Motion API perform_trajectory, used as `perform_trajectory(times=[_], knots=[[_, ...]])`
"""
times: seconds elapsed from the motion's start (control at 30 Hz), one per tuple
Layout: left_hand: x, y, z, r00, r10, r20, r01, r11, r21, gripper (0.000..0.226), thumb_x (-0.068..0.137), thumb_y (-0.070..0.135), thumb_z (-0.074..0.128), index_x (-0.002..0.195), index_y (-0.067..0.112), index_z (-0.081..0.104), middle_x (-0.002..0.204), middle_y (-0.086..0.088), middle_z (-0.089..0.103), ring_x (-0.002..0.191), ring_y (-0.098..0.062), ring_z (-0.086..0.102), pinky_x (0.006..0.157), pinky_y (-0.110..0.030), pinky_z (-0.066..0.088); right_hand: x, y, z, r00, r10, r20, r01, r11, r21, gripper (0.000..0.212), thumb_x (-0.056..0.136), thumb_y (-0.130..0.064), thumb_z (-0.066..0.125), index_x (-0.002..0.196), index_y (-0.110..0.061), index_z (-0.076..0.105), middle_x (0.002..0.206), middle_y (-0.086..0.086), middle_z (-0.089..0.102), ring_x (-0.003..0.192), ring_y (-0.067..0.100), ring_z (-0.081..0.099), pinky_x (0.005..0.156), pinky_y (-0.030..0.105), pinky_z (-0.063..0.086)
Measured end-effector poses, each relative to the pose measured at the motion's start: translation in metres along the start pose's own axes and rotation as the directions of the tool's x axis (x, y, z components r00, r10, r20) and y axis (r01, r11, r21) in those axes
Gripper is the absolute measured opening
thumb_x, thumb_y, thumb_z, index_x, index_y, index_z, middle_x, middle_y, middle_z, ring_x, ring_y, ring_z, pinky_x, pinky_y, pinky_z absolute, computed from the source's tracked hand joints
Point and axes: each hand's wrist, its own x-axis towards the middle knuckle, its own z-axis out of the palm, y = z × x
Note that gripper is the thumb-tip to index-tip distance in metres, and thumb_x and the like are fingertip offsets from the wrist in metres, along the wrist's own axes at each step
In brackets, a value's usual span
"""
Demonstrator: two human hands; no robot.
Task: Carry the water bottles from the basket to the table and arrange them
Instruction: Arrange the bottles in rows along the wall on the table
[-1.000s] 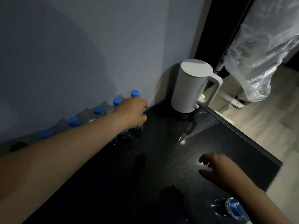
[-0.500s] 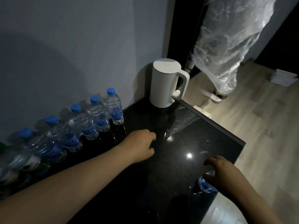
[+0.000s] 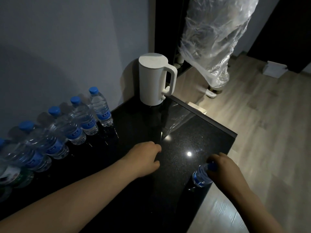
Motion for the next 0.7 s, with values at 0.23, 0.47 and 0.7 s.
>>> perform_trajectory(times=[0.23,0.47,0.7], knots=[[-0.014,-0.026,-0.007,0.997,-0.066,-0.025,0.066,0.998,-0.014,0.043,0.089,0.033,0.059,0.13,0.025,0.049,0.122,0.007,0.052,0.104,-0.007,0.053,0.086,-0.023,0.047,0.017,-0.033,-0.015,0.996,-0.089,-0.022,0.091,0.993,0.081,0.034,0.085,-0.016,0.065,0.118,-0.019,0.058,0.12,0.001,0.054,0.108,0.015,0.053,0.088,0.023,0.046],[-0.041,-0.071,-0.013,0.981,-0.189,-0.049,0.187,0.981,-0.045,0.041,0.088,0.034,0.059,0.128,0.026,0.051,0.12,0.007,0.053,0.103,-0.008,0.053,0.09,-0.029,0.05,0.055,-0.091,-0.022,0.958,-0.285,-0.033,0.286,0.956,0.061,0.035,0.085,-0.012,0.064,0.118,-0.02,0.057,0.12,-0.001,0.055,0.109,0.013,0.053,0.092,0.026,0.047],[-0.065,-0.118,-0.017,0.944,-0.311,-0.107,0.302,0.949,-0.092,0.04,0.087,0.034,0.059,0.126,0.025,0.053,0.12,0.006,0.054,0.105,-0.01,0.054,0.092,-0.029,0.049,0.115,-0.159,-0.02,0.918,-0.391,-0.063,0.394,0.918,0.042,0.033,0.078,-0.019,0.071,0.109,-0.017,0.063,0.106,0.003,0.062,0.091,0.016,0.057,0.075,0.027,0.049]])
